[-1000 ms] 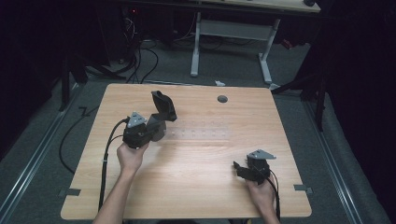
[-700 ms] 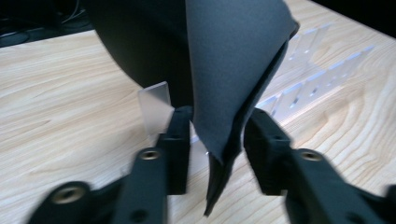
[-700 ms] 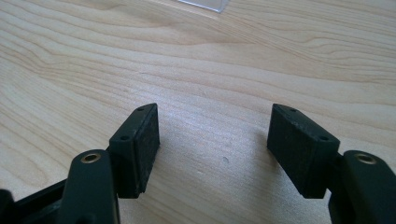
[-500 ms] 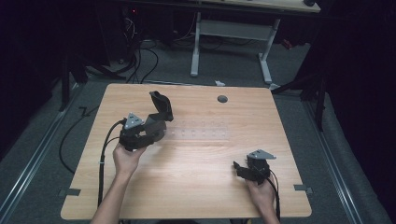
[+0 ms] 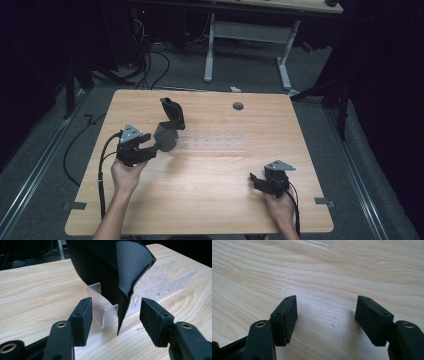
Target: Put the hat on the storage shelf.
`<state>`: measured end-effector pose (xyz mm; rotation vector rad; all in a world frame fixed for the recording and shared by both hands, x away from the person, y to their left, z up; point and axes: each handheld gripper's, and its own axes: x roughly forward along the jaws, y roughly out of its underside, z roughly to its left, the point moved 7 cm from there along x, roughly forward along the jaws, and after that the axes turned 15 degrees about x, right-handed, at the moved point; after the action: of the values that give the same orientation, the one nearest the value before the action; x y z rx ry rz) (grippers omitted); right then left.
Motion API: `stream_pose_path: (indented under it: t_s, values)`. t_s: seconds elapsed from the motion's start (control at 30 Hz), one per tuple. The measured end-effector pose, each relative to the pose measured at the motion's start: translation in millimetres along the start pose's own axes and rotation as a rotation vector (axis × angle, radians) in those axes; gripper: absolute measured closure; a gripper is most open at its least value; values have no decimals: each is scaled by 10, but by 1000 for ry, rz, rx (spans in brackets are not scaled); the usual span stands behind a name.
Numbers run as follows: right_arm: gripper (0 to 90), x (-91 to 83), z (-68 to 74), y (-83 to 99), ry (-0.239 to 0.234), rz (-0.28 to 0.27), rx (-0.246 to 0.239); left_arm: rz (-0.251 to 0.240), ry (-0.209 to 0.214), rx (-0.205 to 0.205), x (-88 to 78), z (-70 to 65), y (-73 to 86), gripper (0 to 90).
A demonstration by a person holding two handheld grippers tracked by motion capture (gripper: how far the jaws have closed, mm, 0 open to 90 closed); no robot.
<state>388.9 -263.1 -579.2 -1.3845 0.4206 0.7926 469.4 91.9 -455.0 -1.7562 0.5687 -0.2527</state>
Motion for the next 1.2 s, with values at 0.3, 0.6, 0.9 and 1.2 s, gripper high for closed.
stream_pose_path:
  t_s: [0.3, 0.6, 0.9, 1.2]
  values:
    - [345, 0, 0, 0, 0, 0, 1, 0, -3, -11, -107, 27, 45, 434]
    - [345, -1, 1, 0, 1, 0, 2, -36, 34, -29, -268, 1, 4, 453]
    - [345, -1, 0, 0, 1, 0, 1, 10, 14, -28, -350, 20, 120, 472]
    - [345, -1, 1, 1, 1, 0, 2, 3, 36, -39, -436, -14, 219, 510]
